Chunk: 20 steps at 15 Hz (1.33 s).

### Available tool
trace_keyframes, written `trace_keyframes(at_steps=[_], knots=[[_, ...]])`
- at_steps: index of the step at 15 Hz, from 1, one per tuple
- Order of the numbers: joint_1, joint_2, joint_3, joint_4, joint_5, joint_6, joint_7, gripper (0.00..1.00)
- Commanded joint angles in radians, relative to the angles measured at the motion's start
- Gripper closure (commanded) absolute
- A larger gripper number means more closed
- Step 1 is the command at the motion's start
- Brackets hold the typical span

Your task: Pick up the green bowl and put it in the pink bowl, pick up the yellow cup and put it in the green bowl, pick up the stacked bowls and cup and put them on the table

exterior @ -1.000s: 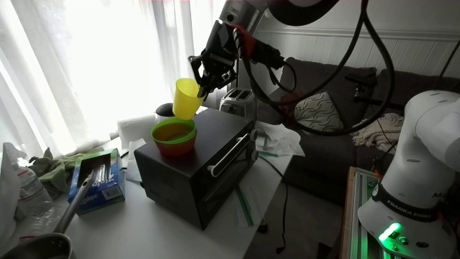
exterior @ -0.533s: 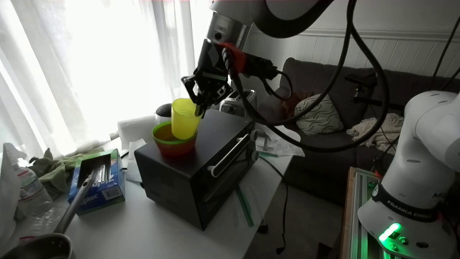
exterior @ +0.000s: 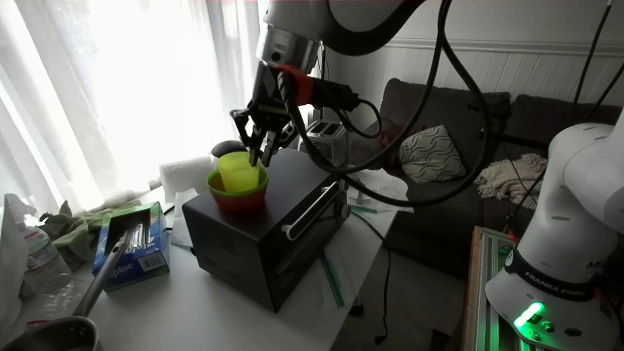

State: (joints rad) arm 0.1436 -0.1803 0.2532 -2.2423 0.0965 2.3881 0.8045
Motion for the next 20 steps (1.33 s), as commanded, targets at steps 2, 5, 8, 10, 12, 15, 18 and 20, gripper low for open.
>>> trace_keyframes(at_steps=[2, 5, 8, 10, 12, 15, 18, 20], knots=[[0.004, 0.042, 0.003, 0.041, -0.024, -0.038, 0.021, 0.37], [0.009, 0.068, 0.005, 0.039, -0.026, -0.048, 0.031, 0.16], [0.014, 0.094, 0.004, 0.041, -0.022, -0.048, 0.056, 0.0], [0.017, 0.109, 0.002, 0.042, -0.019, -0.044, 0.07, 0.23], [0.02, 0.119, -0.001, 0.042, -0.016, -0.045, 0.079, 0.29], [0.023, 0.127, -0.003, 0.042, -0.012, -0.045, 0.091, 0.51], [0.027, 0.122, -0.004, 0.042, 0.007, -0.042, 0.082, 0.73], [0.031, 0.114, -0.003, 0.046, 0.017, -0.041, 0.074, 0.85]])
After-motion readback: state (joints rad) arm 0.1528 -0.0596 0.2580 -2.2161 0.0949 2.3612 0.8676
